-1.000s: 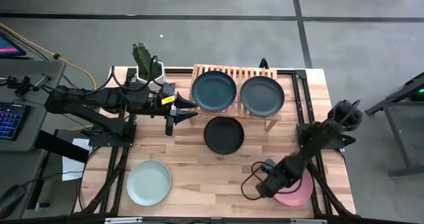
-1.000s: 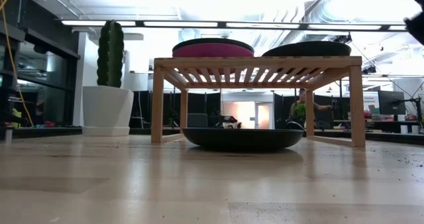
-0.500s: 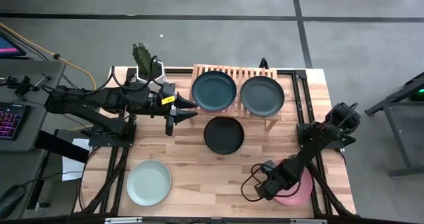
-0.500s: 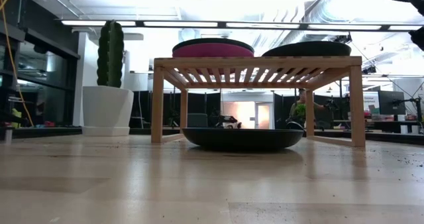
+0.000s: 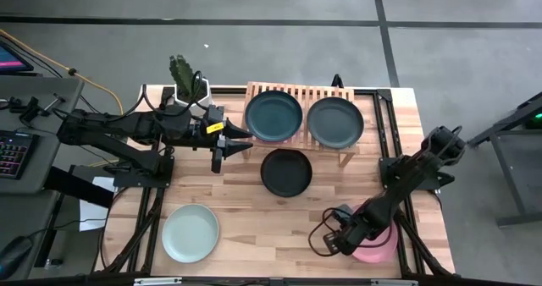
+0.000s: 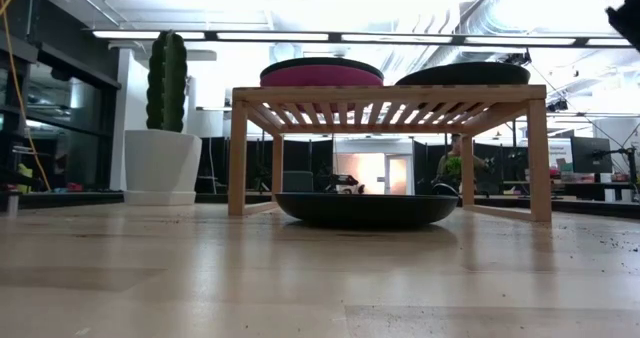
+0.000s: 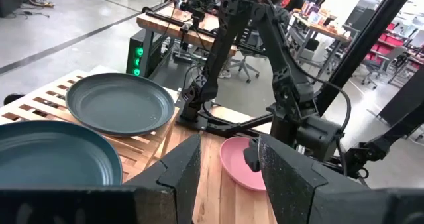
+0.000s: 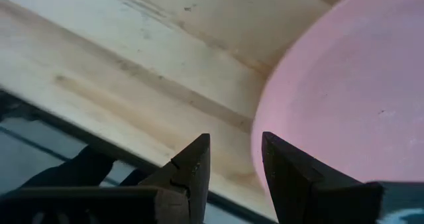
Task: Place and stack plates onto a shelf
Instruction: Stack the light pink plate on top of the black plate on the shelf
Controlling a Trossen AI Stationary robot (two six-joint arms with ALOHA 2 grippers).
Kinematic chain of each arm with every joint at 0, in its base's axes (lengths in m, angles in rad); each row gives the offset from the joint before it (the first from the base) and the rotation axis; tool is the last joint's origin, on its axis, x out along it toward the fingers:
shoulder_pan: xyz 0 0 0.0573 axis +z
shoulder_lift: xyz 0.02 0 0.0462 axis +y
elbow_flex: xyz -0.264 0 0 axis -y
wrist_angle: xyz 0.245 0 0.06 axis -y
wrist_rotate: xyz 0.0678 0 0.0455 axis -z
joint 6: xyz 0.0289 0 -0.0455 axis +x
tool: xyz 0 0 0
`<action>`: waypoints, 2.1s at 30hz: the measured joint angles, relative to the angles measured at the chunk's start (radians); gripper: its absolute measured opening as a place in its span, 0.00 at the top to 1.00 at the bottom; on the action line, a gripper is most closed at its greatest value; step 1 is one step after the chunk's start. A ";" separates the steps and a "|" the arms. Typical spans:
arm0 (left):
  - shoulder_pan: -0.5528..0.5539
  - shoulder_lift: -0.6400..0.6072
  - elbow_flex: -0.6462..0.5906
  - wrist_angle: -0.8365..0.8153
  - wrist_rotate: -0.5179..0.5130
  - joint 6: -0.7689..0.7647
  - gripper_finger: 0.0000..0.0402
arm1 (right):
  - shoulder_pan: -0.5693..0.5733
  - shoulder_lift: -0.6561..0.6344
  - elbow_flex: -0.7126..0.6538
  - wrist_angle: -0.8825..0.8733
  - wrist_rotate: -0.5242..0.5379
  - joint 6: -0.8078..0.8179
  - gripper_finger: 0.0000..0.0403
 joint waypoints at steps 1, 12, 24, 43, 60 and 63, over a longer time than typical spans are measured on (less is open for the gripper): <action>0.000 0.000 0.000 0.000 0.000 0.000 0.65 | 0.000 0.012 0.000 -0.001 -0.003 -0.001 0.71; 0.000 0.000 0.000 -0.001 0.000 0.002 0.65 | 0.000 0.094 0.000 -0.001 -0.010 0.009 0.71; 0.000 0.000 0.000 -0.002 0.000 0.002 0.65 | 0.000 0.130 0.000 -0.034 -0.010 -0.019 0.73; 0.000 0.000 0.000 -0.002 0.000 0.002 0.65 | -0.063 -0.282 0.000 0.078 -0.079 -0.611 1.00; 0.000 0.000 0.000 0.006 0.000 -0.025 0.65 | -0.362 -0.266 0.749 -0.410 0.216 -1.568 1.00; 0.000 0.000 0.000 0.011 0.000 -0.025 0.65 | -0.388 -0.218 0.931 -0.684 0.413 -1.616 1.00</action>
